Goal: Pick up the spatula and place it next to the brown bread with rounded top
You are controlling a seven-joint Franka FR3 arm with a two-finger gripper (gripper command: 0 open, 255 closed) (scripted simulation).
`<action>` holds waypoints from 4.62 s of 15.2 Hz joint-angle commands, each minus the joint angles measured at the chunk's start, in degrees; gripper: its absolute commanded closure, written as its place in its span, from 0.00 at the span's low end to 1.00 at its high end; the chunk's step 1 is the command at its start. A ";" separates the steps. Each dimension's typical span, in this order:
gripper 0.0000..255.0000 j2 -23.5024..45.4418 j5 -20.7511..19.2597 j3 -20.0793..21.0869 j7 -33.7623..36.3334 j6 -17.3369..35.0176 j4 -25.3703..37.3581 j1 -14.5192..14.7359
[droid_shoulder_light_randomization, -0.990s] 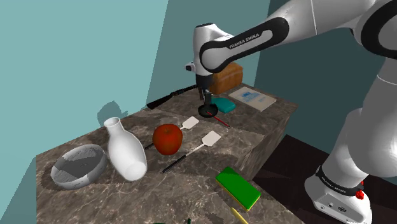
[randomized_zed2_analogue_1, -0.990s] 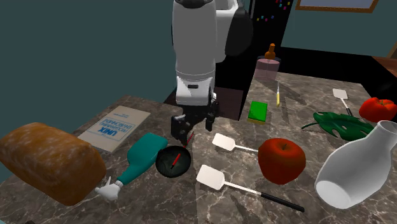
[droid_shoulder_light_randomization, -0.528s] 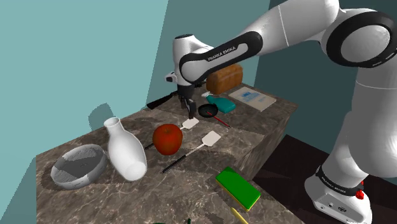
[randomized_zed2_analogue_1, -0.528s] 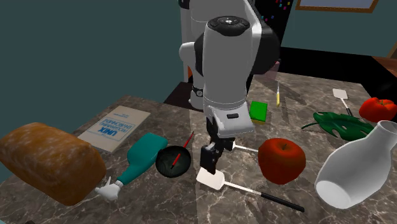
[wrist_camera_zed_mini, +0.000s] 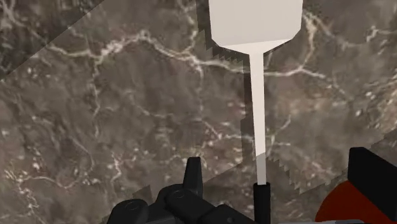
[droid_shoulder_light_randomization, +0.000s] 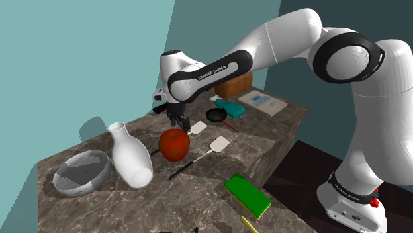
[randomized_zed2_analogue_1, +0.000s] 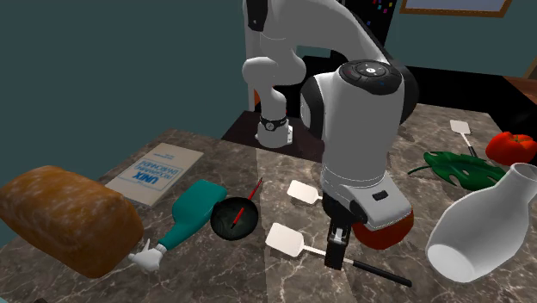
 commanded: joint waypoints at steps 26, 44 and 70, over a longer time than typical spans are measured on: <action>1.00 1.56 -0.15 -0.01 -0.19 2.56 -1.01 0.36; 1.00 -2.23 0.23 0.26 0.04 -9.46 7.25 0.32; 1.00 -2.26 0.45 -0.11 -1.56 -27.49 25.19 -0.93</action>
